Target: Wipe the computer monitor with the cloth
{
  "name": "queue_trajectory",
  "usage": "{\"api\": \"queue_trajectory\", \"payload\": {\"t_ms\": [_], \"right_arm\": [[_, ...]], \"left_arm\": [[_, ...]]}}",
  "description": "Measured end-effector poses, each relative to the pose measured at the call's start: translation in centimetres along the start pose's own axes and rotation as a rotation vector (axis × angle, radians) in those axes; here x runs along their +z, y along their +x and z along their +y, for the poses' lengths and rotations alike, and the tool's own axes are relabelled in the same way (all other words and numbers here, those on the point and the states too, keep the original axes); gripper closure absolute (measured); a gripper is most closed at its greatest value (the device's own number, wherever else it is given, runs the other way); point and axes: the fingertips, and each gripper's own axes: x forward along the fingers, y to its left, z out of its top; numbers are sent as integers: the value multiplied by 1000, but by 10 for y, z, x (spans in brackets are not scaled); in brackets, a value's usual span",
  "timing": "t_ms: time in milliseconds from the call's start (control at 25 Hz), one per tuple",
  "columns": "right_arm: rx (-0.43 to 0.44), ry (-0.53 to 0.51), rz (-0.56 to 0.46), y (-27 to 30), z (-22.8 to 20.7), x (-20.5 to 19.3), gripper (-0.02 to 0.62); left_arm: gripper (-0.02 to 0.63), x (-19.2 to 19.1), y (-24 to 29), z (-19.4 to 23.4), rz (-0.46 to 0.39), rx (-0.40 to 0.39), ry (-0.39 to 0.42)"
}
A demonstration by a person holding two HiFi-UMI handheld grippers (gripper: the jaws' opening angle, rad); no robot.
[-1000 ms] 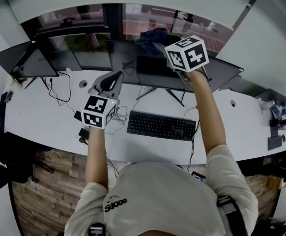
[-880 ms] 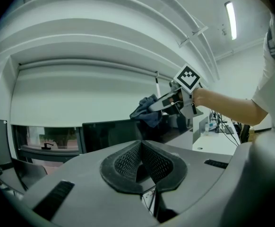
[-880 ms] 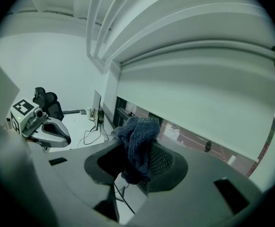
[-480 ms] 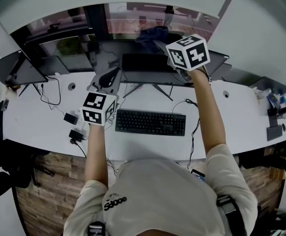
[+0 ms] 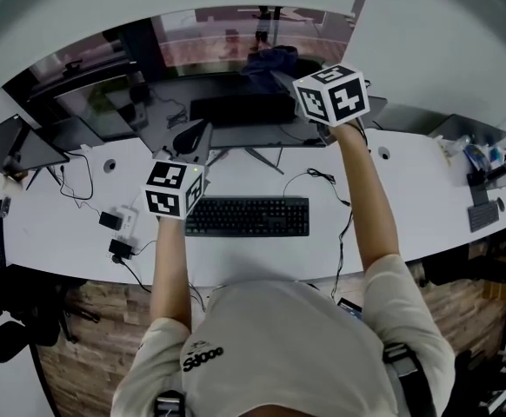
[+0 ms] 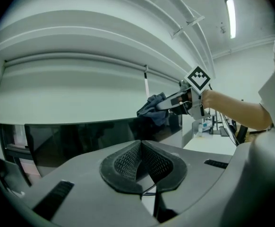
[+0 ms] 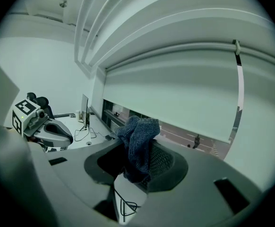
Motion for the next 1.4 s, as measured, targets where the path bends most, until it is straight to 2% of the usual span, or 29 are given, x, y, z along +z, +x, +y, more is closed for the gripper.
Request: {"api": "queue_trajectory", "payload": {"t_ms": [360, 840, 1160, 1400], "right_arm": [[-56, 22, -19, -41, -49, -25, 491], [-92, 28, -9, -96, -109, -62, 492], [-88, 39, -48, -129, -146, -84, 492], [-92, 95, -67, -146, -175, -111, 492]], "left_arm": [[588, 10, 29, -54, 37, -77, 48], [588, 20, 67, -115, 40, -108, 59], [588, 20, 93, -149, 56, -101, 62], [588, 17, 108, -170, 68, -98, 64]]}}
